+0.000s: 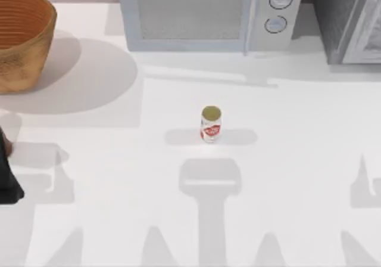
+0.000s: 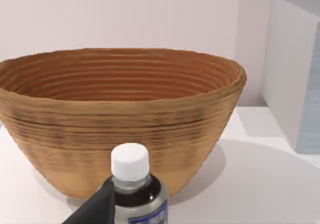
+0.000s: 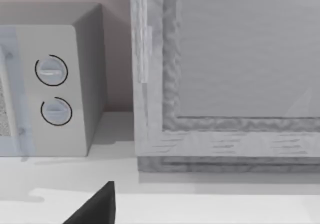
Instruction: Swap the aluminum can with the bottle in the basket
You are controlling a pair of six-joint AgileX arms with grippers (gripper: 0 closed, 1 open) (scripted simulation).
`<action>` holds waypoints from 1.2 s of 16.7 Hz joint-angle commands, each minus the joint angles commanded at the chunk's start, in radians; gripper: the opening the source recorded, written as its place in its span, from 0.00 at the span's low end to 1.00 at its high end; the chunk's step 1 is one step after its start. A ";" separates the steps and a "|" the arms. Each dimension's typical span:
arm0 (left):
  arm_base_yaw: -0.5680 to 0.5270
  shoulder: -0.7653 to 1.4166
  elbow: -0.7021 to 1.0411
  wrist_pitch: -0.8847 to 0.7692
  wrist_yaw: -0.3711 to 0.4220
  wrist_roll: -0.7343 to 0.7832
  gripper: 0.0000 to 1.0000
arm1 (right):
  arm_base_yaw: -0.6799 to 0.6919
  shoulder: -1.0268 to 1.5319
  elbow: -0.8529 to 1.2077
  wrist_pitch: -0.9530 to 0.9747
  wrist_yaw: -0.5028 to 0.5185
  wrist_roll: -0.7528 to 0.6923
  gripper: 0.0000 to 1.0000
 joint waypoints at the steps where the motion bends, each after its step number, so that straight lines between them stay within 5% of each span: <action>1: 0.011 0.051 0.001 0.043 0.010 0.003 1.00 | 0.000 0.000 0.000 0.000 0.000 0.000 1.00; 20: 0.287 1.549 0.067 1.302 0.332 0.082 1.00 | 0.000 0.000 0.000 0.000 0.000 0.000 1.00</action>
